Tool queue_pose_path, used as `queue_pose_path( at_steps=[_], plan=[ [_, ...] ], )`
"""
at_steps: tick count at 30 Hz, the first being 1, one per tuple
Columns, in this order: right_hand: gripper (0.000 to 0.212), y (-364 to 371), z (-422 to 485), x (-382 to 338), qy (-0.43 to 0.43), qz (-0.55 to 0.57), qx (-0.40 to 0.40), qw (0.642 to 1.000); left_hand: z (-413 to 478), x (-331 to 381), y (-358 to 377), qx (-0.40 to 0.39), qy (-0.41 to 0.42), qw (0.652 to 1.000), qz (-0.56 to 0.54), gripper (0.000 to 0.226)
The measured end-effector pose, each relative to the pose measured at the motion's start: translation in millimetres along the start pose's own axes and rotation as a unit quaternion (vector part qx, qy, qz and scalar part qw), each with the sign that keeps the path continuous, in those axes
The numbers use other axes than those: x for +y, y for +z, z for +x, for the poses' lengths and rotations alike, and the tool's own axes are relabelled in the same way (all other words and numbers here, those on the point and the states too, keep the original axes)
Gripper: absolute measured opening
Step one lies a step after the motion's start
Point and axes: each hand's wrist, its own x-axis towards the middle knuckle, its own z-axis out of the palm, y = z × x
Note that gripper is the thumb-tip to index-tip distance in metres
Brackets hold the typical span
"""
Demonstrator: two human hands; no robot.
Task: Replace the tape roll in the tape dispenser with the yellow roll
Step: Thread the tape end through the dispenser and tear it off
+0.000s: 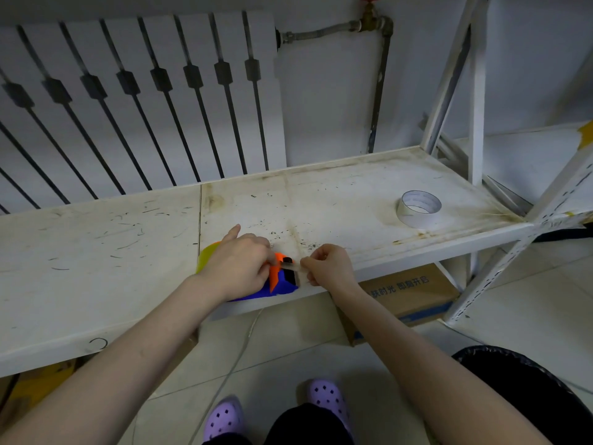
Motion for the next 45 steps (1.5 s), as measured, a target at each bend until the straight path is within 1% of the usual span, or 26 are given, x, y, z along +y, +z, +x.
queue_pose_path(
  at_steps=[3,9,14,18,21,24,28,33,37,41,43,45],
  plan=[
    [0.013,-0.3,-0.7,2.4,-0.002,-0.002,-0.001,1.000,-0.1,1.7,-0.5,0.002,0.003,1.000,0.003,0.035],
    [0.016,3.1,2.3,2.3,-0.010,0.008,0.008,1.000,3.7,4.2,-1.4,-0.027,-0.001,0.999,0.034,0.032],
    [0.014,7.3,1.5,0.6,-0.030,0.049,0.019,0.998,4.4,3.6,0.7,-0.012,0.006,0.999,0.032,0.032],
    [0.014,13.6,7.3,-2.5,-0.047,0.025,0.035,0.998,4.2,0.6,4.6,0.014,0.004,1.000,0.012,0.029],
    [0.017,17.0,12.9,-2.6,-0.040,-0.006,0.039,0.998,4.7,-1.1,4.0,0.029,0.002,0.999,-0.013,0.027],
    [0.018,21.8,17.3,-0.4,-0.028,-0.019,0.035,0.999,4.2,0.7,2.7,0.026,0.011,0.999,-0.032,0.028],
    [0.026,25.4,20.2,-3.8,-0.016,-0.025,0.049,0.998,3.7,2.1,1.3,0.021,-0.001,0.999,-0.033,0.028],
    [0.031,28.0,21.5,-10.2,-0.002,-0.032,0.048,0.998,4.0,4.7,-0.6,-0.007,0.006,1.000,0.004,0.027],
    [0.031,31.3,21.7,-12.0,0.003,-0.039,0.042,0.998,6.6,7.5,-1.6,-0.031,0.009,0.998,0.063,0.025],
    [0.022,32.6,23.0,-10.9,-0.005,-0.052,0.041,0.998,7.3,17.0,2.8,-0.050,0.023,0.987,0.150,0.024],
    [0.024,32.7,22.5,-11.1,-0.006,-0.052,0.040,0.998,5.6,18.9,5.3,-0.051,0.036,0.984,0.166,0.025],
    [0.028,29.7,21.4,-9.8,-0.012,-0.039,0.046,0.998,4.2,15.4,6.8,-0.036,0.050,0.986,0.157,0.026]
  ],
)
